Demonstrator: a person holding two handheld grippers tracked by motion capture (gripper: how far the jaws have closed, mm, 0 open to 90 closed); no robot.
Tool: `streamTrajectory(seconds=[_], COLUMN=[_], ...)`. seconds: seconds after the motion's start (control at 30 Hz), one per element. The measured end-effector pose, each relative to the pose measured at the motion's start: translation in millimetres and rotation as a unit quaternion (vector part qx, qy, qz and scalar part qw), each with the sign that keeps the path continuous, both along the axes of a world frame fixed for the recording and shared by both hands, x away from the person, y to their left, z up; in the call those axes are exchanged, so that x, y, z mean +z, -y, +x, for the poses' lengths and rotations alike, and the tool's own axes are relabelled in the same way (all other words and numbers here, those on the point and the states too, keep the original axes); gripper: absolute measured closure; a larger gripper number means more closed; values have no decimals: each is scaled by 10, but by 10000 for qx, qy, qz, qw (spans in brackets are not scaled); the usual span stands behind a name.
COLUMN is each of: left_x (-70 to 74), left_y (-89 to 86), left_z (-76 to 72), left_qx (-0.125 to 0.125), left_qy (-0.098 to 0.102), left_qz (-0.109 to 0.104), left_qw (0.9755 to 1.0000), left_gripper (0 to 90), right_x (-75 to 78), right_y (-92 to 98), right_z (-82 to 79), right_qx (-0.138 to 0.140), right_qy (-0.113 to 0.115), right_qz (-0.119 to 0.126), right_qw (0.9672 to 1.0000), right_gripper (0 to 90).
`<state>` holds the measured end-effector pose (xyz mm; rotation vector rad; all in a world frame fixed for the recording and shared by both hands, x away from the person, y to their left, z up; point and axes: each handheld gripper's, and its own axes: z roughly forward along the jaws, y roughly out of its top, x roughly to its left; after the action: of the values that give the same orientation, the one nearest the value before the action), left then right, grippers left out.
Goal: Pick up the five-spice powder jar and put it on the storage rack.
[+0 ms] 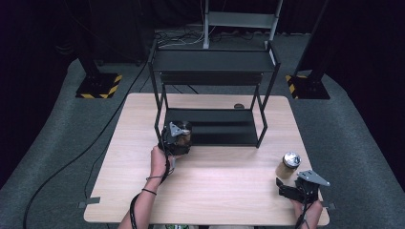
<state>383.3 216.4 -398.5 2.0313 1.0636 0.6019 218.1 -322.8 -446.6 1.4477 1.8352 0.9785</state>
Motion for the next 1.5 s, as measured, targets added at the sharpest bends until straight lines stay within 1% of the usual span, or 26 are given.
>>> streamTrajectory(seconds=[0.13, 0.17, 0.27, 0.33, 0.43, 0.53, 0.8, 1.0, 1.03, 1.13, 1.33, 1.5], left_x=[-24, -21, -27, -41, -77, -105, -204, -283, -290, -330, -369, -395], left_y=[5, 5, 9, 9, 10, 30, 74, 105, 116, 139, 200, 231], left_z=[24, 33, 50, 61, 83, 107, 122, 129, 128, 128, 165, 200], left_qx=[49, 44, 83, 119, 195, 216, 280, 387, 406, 466, 440, 346], left_qy=[19, 21, 35, 53, 56, 82, 199, 321, 349, 443, 453, 459], left_qz=[-82, -61, -96, -159, -316, -332, -424, -555, -549, -632, -613, -637], left_qw=[10000, 10000, 9999, 9998, 9993, 9992, 9985, 9972, 9970, 9959, 9961, 9963], left_gripper=[315, 315, 315, 316, 315, 315, 315, 315, 315, 315, 315, 315], right_x=[0, 0, 0, 0, 1, 1, 1, 1, 1, 2, 3, 3], right_y=[0, 1, 1, -3, -3, -3, -1, 0, 0, -1, 2, 2], right_z=[0, -1, 0, 0, 1, 1, 1, 3, 3, 3, 5, 6], right_qx=[0, 0, -1, -6, -6, -4, 1, 6, 6, 5, 11, 11], right_qy=[0, 2, -2, -1, -3, -4, -2, -7, -7, -12, -14, -15], right_qz=[0, 1, 2, -4, -5, -5, -5, -4, -3, 2, 0, -1], right_qw=[10000, 10000, 10000, 10000, 10000, 10000, 10000, 10000, 10000, 10000, 10000, 10000], right_gripper=[15, 15, 15, 15, 16, 16, 15, 16, 15, 15, 15, 15])
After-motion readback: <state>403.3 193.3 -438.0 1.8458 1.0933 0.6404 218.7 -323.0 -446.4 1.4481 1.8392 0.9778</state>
